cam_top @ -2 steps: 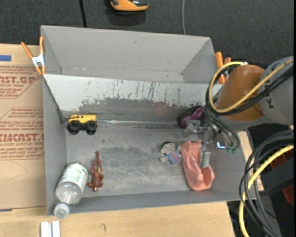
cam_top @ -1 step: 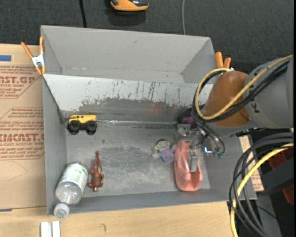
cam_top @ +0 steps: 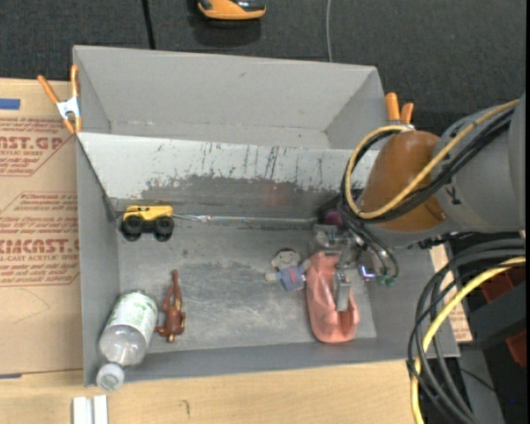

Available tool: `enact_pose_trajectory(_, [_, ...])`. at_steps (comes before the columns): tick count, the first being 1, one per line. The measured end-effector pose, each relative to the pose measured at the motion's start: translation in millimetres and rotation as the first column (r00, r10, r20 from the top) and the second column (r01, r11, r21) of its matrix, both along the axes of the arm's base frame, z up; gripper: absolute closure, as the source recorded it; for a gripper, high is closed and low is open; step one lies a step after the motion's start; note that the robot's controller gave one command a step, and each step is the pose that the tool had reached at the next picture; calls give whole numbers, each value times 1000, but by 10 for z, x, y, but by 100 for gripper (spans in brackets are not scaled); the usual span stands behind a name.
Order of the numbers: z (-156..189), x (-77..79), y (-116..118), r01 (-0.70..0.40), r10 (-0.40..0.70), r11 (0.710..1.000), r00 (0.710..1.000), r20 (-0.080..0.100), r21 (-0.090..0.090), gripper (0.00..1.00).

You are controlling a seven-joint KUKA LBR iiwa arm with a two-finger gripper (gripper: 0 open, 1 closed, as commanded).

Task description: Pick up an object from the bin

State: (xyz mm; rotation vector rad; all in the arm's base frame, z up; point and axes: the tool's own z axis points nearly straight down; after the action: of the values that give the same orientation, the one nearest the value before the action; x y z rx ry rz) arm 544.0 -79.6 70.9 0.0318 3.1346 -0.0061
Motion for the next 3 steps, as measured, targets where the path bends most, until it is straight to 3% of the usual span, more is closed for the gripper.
enact_pose_trajectory(1, [29, 111, -25, -46, 46, 999, 999, -2, 3, 100])
enact_pose_trajectory(2, [29, 111, -24, -46, 46, 999, 999, -2, 3, 100])
enact_pose_trajectory(3, [414, 90, 21, -49, 49, 999, 999, -4, 4, 100])
